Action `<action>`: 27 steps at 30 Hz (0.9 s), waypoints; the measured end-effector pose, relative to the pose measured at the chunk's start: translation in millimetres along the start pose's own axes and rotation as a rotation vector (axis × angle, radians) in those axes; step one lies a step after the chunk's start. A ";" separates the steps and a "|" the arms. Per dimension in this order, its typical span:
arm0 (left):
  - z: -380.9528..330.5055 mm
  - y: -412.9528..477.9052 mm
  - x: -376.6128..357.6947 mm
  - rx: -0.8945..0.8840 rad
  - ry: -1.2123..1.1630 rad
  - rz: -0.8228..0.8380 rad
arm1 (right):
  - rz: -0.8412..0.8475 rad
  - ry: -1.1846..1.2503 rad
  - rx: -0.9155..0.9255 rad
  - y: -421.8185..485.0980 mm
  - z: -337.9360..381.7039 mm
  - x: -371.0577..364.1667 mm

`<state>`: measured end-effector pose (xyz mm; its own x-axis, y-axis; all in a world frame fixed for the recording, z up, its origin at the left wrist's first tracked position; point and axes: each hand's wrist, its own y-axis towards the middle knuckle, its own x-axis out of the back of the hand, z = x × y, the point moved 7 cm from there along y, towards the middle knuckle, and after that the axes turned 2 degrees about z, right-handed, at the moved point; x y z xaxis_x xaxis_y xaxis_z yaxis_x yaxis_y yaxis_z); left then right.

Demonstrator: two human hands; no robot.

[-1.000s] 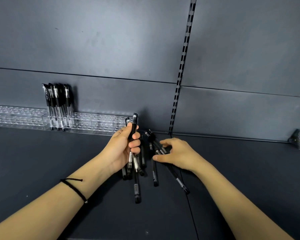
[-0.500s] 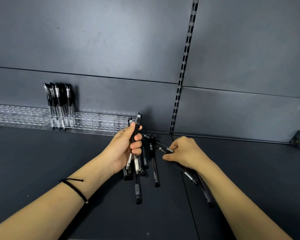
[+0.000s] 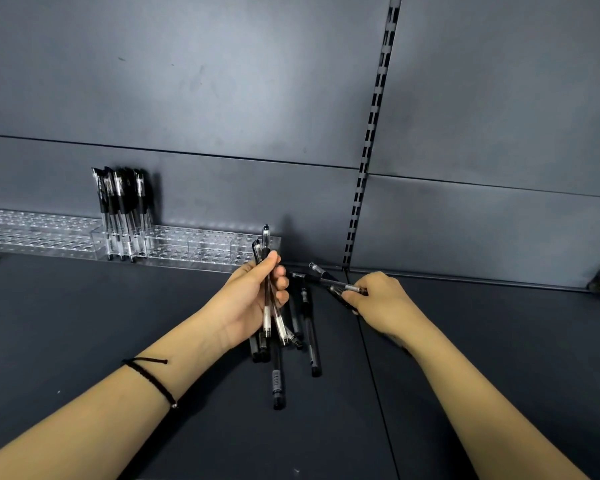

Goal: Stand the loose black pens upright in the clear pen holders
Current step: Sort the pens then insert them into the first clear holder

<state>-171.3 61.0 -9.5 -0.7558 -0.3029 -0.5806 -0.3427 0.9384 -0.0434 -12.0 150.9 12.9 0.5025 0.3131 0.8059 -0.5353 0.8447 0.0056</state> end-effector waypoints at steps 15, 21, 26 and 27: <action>1.6 1.9 -8.5 -0.034 -0.093 0.092 | 0.449 0.834 -0.013 -17.8 29.5 -45.0; -0.1 0.7 -4.9 -0.044 -0.085 0.040 | 0.487 0.751 0.026 -22.7 34.5 -48.3; -25.0 10.2 12.7 -0.144 -0.221 -0.059 | 0.529 0.722 0.034 -26.7 37.5 -50.4; -32.3 12.8 21.1 -0.167 -0.280 -0.093 | 0.524 0.708 0.031 -26.5 36.1 -49.7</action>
<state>-209.7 61.2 3.9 -0.5426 -0.3065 -0.7821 -0.5071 0.8618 0.0141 -47.3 97.3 -5.9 0.4845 0.8613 0.1532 -0.8279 0.5080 -0.2377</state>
